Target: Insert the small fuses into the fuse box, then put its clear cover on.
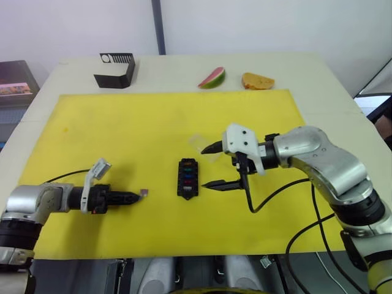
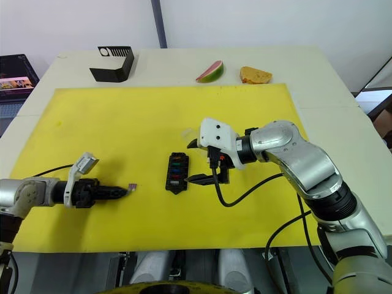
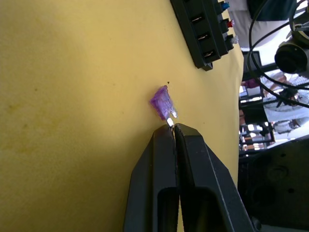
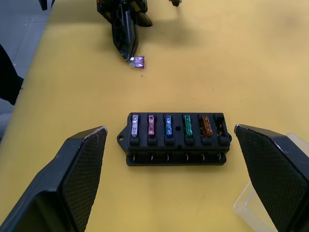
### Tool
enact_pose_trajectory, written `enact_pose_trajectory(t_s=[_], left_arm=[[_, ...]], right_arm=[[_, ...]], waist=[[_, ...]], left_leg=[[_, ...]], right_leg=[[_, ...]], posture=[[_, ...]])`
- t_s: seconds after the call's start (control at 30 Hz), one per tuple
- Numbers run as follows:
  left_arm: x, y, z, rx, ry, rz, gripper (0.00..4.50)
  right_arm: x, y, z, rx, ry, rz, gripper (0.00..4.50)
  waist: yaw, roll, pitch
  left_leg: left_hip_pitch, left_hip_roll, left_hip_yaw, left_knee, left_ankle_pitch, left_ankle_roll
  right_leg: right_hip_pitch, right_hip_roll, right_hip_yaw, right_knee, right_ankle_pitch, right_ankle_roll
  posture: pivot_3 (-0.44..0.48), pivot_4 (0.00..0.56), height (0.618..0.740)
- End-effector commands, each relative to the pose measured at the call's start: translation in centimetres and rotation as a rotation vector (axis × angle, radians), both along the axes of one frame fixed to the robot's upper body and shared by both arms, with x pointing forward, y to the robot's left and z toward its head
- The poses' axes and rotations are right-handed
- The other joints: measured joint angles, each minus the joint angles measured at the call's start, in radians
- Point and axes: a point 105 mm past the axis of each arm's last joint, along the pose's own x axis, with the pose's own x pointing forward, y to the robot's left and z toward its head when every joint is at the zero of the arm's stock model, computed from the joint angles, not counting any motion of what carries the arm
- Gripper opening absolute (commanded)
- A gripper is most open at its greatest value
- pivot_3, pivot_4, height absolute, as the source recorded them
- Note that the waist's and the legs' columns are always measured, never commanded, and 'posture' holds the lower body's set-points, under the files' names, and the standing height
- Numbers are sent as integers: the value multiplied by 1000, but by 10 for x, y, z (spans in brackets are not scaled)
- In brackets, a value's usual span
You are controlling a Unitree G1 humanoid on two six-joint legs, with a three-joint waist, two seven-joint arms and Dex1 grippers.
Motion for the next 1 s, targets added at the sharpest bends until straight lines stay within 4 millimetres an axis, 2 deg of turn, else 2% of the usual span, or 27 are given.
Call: enact_pose_trajectory(t_s=[0.03,0.5,0.53,0.57,0.63,1.0], left_arm=[[-5,3,-10,11,47,18,58],[-3,8,-10,7,56,62,58],[-3,8,-11,8,57,63,589],[-2,8,-11,7,48,66,794],[0,8,-10,1,37,76,1777],[13,0,-6,-60,41,131,1777]], right_arm=[[-2,1,8,2,-44,13,4500],[-2,2,6,-5,-46,11,4500],[-2,2,6,-5,-45,11,4500],[-2,2,6,-5,-45,11,4500],[-2,2,6,-5,-45,11,4500],[-2,1,5,-15,-51,14,4500]], waist=[[0,0,0],[0,0,0],[0,0,0],[0,0,0],[1,0,0],[12,1,-1]], left_leg=[[0,0,0,0,0,0],[0,0,0,0,0,0],[0,0,0,0,0,0],[0,0,0,0,0,0],[0,0,0,0,0,0],[1,0,0,0,-1,2]], right_leg=[[0,0,0,0,0,0],[0,0,0,0,0,0],[0,0,0,0,0,0],[0,0,0,0,0,0],[0,0,0,0,0,0],[1,0,0,2,0,0]], posture=[[0,150,740],[0,150,740],[0,150,740],[0,150,740],[0,150,740],[0,150,740]])
